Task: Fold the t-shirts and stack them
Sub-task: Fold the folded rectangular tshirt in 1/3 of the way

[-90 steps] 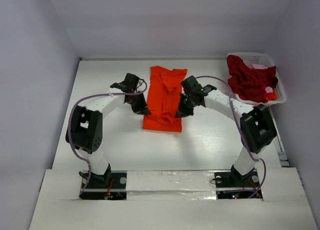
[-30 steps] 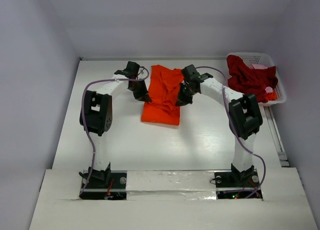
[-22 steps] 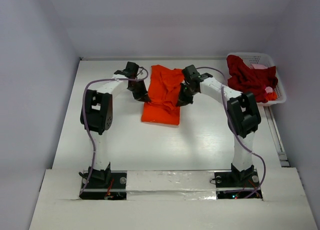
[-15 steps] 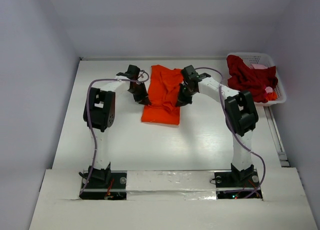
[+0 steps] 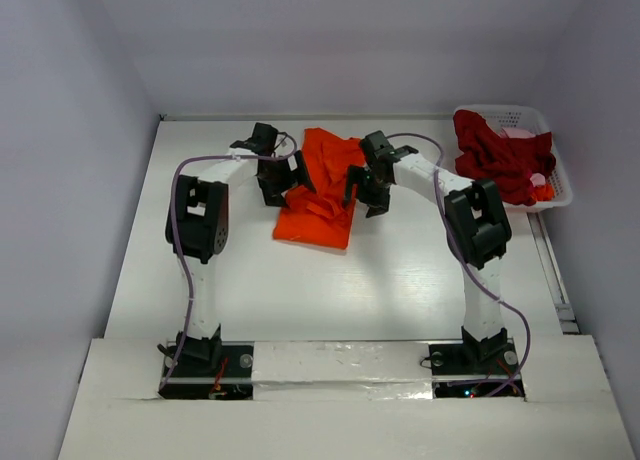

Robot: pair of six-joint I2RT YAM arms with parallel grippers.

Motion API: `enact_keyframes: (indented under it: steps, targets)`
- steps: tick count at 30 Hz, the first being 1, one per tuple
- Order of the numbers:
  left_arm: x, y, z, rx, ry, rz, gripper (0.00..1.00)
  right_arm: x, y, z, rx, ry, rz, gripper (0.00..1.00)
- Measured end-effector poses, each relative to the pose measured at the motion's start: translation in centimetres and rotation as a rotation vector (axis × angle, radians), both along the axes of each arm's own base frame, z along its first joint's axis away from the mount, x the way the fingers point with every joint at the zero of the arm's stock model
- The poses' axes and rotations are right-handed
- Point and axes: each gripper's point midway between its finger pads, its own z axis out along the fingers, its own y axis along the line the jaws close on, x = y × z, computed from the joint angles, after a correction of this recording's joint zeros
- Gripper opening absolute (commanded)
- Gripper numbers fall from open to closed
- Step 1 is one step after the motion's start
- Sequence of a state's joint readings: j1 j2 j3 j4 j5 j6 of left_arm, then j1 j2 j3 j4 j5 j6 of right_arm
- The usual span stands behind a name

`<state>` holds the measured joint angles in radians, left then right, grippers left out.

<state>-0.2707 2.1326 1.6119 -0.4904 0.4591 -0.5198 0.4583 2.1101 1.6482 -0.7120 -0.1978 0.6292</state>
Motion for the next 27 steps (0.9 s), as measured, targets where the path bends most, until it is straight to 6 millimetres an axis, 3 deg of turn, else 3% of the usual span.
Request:
enact_keyframes:
  steps: [6, 14, 17, 18, 19, 20, 21, 22, 23, 24, 27]
  targets:
    - [0.9, 1.9, 0.2, 0.049, -0.024, 0.042, 0.99, 1.5, -1.5, 0.7, -0.058, -0.049, -0.023, 0.82]
    - [2.2, 3.1, 2.6, 0.075, -0.076, 0.074, 0.99, 3.8, -3.1, 4.4, -0.067, -0.149, -0.058, 0.77]
    - [2.7, 3.0, 4.7, 0.062, -0.115, 0.074, 0.99, 3.9, -3.0, 5.7, -0.051, -0.176, -0.047, 0.61]
    - [2.9, 2.9, 5.5, 0.056, -0.130, 0.075, 0.99, 3.8, -2.8, 6.1, -0.040, -0.180, -0.038, 0.36]
    - [3.1, 2.8, 6.3, 0.049, -0.147, 0.074, 0.97, 3.7, -2.6, 6.3, -0.029, -0.183, -0.022, 0.19]
    - [3.1, 2.7, 7.0, 0.041, -0.161, 0.072, 0.91, 3.5, -2.4, 6.5, -0.016, -0.178, -0.011, 0.00]
    - [2.9, 2.6, 7.9, 0.032, -0.174, 0.070, 0.82, 3.3, -2.2, 6.6, -0.005, -0.173, -0.004, 0.00]
    - [2.7, 2.6, 8.5, 0.027, -0.181, 0.068, 0.41, 3.0, -1.9, 6.6, 0.001, -0.167, 0.009, 0.00]
    - [2.5, 2.6, 9.4, 0.020, -0.192, 0.071, 0.15, 2.7, -1.7, 6.7, 0.011, -0.159, 0.025, 0.00]
    - [2.2, 2.7, 10.1, 0.016, -0.208, 0.067, 0.00, 2.4, -1.4, 6.7, 0.016, -0.154, 0.042, 0.00]
    - [0.6, 3.2, 11.6, 0.018, -0.238, 0.061, 0.00, 1.2, -0.2, 7.4, 0.050, -0.147, 0.097, 0.00]
